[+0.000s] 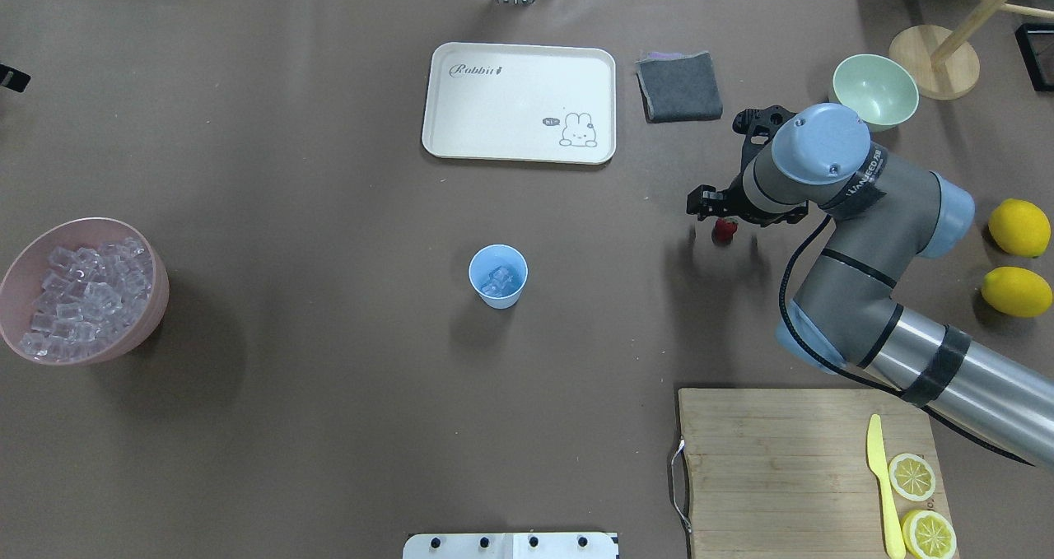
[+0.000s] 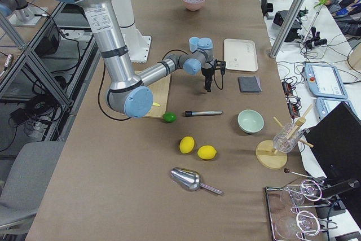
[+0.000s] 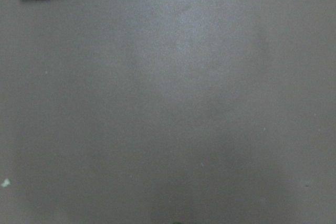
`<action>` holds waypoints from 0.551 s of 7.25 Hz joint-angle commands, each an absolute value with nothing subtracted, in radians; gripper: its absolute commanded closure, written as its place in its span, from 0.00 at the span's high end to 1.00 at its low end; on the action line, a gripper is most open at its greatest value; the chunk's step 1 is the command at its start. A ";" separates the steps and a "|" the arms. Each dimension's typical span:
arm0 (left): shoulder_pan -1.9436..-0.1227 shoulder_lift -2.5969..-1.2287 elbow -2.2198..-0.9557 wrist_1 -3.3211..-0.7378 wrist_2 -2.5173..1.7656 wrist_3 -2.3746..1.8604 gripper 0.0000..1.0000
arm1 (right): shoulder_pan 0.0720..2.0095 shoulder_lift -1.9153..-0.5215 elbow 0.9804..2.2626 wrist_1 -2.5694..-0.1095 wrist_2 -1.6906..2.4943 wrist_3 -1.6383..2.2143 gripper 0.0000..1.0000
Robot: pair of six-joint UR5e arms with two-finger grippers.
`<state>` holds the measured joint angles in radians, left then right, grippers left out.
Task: Mash ice and strawberries in cup
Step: 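Close the right gripper on the strawberry and lift it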
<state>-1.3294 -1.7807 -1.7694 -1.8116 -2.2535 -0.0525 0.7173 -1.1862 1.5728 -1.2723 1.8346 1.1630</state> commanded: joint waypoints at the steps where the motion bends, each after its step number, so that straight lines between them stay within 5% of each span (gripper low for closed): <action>1: -1.328 -1.781 -1.773 -1.812 -2.249 -0.052 0.97 | 0.701 -1.187 1.577 -1.270 1.824 1.175 0.89; 3: -1.327 -1.779 -1.770 -1.812 -2.246 -0.052 0.97 | 0.703 -1.190 1.580 -1.270 1.824 1.177 0.70; 4: -1.327 -1.779 -1.772 -1.812 -2.246 -0.052 0.97 | 0.704 -1.190 1.585 -1.270 1.824 1.177 0.47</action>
